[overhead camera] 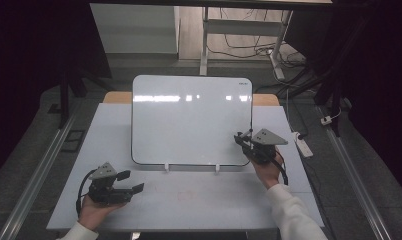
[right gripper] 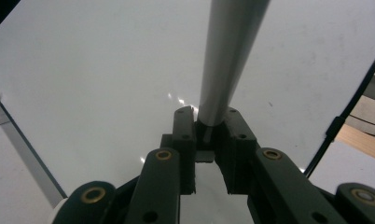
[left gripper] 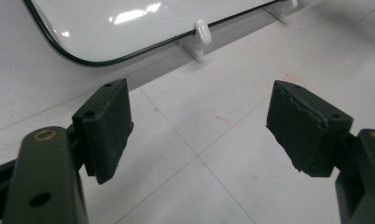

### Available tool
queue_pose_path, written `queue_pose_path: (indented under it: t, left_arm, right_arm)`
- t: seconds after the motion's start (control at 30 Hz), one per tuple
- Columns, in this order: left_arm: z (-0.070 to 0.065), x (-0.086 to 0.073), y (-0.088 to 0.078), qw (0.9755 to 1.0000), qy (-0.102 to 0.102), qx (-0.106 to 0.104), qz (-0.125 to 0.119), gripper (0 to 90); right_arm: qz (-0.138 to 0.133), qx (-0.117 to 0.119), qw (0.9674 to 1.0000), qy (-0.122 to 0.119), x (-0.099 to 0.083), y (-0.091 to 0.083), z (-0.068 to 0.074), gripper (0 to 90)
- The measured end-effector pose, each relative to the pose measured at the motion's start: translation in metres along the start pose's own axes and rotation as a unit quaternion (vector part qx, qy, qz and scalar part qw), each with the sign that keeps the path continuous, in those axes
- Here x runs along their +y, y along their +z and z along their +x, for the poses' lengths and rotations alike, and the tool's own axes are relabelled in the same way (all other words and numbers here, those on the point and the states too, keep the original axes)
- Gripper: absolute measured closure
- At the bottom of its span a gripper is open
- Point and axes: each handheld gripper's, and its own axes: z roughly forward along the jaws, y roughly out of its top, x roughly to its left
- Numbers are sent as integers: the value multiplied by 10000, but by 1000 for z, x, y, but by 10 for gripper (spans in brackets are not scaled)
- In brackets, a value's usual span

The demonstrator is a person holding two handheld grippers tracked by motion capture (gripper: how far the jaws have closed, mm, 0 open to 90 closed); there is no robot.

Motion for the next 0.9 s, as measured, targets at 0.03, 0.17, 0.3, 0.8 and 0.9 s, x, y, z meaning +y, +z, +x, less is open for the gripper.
queue_pose_path:
  t: [0.03,0.17,0.3,0.8,0.9]
  left_arm:
    - [0,0,0,10000,-3,-10,-10,230]
    - [-3,4,-1,10000,24,-4,-73,232]
    - [-10,14,0,9996,163,-24,-210,237]
    - [-63,77,12,9904,1045,-366,-827,269]
    - [-73,87,20,9884,1166,-492,-846,274]
  right_arm:
    - [-4,-8,10000,12,0,0,0,778]
    - [-3,161,9999,-8,3,-4,6,778]
    - [-27,579,9983,31,8,-12,21,778]
    - [72,1711,9849,249,11,-15,73,777]
    - [82,1878,9816,330,10,-12,78,777]
